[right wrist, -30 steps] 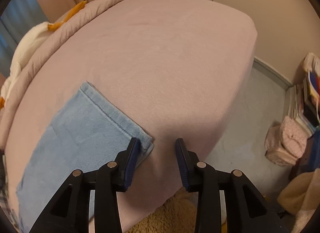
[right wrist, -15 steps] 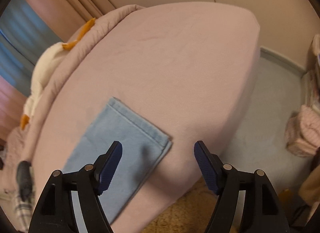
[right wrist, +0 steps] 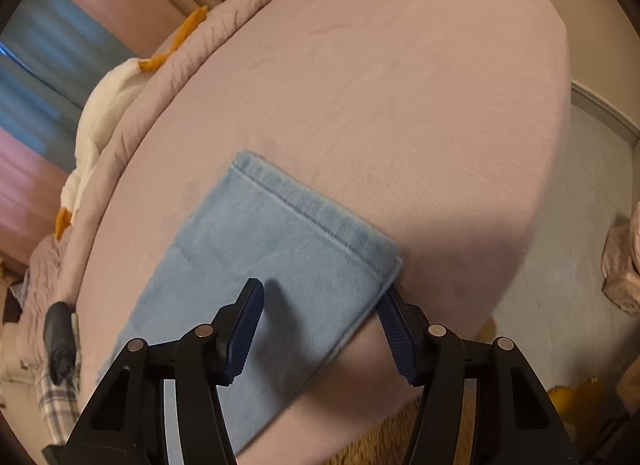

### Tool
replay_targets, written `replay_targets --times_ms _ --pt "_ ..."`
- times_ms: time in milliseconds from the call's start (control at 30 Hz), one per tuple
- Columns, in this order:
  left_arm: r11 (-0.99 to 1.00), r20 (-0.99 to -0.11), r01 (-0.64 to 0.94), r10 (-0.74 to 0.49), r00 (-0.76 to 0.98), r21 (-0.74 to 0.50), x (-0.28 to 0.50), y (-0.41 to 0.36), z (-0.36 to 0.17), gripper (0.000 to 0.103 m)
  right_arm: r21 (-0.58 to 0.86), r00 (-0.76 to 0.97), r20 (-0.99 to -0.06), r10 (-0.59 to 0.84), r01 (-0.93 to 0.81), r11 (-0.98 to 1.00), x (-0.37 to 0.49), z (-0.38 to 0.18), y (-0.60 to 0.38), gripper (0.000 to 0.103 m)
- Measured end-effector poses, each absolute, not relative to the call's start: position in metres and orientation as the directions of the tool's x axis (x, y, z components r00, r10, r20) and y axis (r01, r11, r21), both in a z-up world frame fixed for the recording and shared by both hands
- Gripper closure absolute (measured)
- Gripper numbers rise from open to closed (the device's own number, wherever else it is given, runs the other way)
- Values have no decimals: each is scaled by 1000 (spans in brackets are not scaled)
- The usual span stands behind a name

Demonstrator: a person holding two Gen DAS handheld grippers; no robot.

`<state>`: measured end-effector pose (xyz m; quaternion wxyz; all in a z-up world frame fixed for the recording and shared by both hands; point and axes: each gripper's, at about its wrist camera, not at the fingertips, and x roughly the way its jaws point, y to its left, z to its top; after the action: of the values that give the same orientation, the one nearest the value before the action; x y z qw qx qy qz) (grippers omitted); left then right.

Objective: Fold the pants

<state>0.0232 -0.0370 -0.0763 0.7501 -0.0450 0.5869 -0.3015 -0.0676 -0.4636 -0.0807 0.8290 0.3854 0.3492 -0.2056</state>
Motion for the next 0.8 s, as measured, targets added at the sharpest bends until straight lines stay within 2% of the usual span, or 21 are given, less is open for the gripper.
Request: replay_targets --times_ms 67,133,200,300,433,500,667,800 --pt "810 -847 394 -516 127 -434 24 -37 -76 26 467 657 -747 -97 624 627 -64 -78 -462 47" --pt "805 -841 392 -526 127 -445 23 -33 -76 26 404 630 -759 -166 654 639 -60 -75 -461 70" --pt "800 -839 410 -528 131 -439 21 -30 -74 26 409 640 -747 -180 655 635 -59 -71 -460 86" --pt "779 -842 470 -525 126 -415 12 -34 -67 26 463 711 -689 -139 580 670 -65 -42 -448 86" --pt "707 -771 463 -632 76 -534 14 -37 -56 26 500 846 -533 1 314 807 -72 20 -397 86" --pt "688 -739 443 -669 80 -574 20 -38 -47 26 511 860 -502 92 209 834 -70 31 -373 86" --pt "654 -698 462 -709 100 -599 32 -44 -30 26 492 784 -542 302 4 871 -49 21 -303 86" --pt "679 -738 453 -671 66 -577 47 -59 -44 27 459 654 -659 370 -40 888 -29 -26 -253 86"
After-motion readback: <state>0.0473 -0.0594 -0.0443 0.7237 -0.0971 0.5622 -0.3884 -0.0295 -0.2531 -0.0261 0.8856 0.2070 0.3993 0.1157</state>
